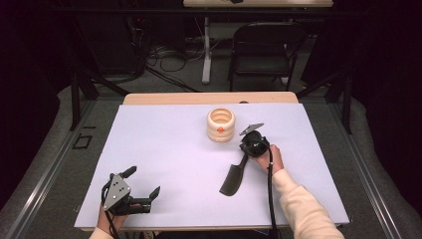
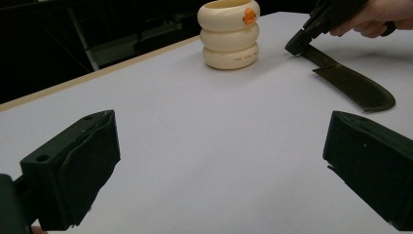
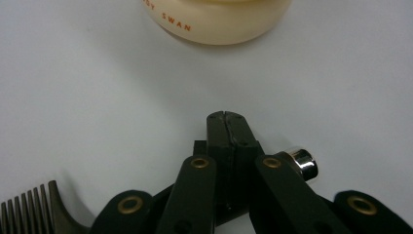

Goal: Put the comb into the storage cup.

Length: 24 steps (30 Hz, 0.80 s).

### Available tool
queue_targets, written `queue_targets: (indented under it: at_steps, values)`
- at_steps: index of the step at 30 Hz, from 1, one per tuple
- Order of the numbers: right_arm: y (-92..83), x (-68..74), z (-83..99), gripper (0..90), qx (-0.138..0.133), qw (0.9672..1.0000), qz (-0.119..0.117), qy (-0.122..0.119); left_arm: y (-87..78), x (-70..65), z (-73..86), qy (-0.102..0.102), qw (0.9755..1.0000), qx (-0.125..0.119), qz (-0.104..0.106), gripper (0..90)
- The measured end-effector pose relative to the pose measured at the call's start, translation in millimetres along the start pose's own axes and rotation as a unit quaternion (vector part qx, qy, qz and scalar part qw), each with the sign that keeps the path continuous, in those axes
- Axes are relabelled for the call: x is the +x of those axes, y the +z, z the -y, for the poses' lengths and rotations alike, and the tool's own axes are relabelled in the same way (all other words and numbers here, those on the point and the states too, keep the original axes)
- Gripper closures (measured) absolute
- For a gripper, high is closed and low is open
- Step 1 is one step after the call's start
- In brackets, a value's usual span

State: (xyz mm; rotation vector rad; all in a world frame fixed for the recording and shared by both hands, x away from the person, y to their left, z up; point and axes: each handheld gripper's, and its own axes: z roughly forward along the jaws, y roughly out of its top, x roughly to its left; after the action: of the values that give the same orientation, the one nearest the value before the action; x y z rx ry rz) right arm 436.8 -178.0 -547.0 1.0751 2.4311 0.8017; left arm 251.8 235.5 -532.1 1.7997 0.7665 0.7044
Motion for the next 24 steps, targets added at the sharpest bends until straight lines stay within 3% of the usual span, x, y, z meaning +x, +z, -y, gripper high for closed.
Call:
queue_targets:
  at_steps: [24]
  values:
    - [-13.3, -20.4, 16.1, 90.0, 0.024, 0.9992, 0.019, 0.024, -0.8, 0.2, -0.1, 0.002, 1.0000, 0.000, -0.002, 0.2]
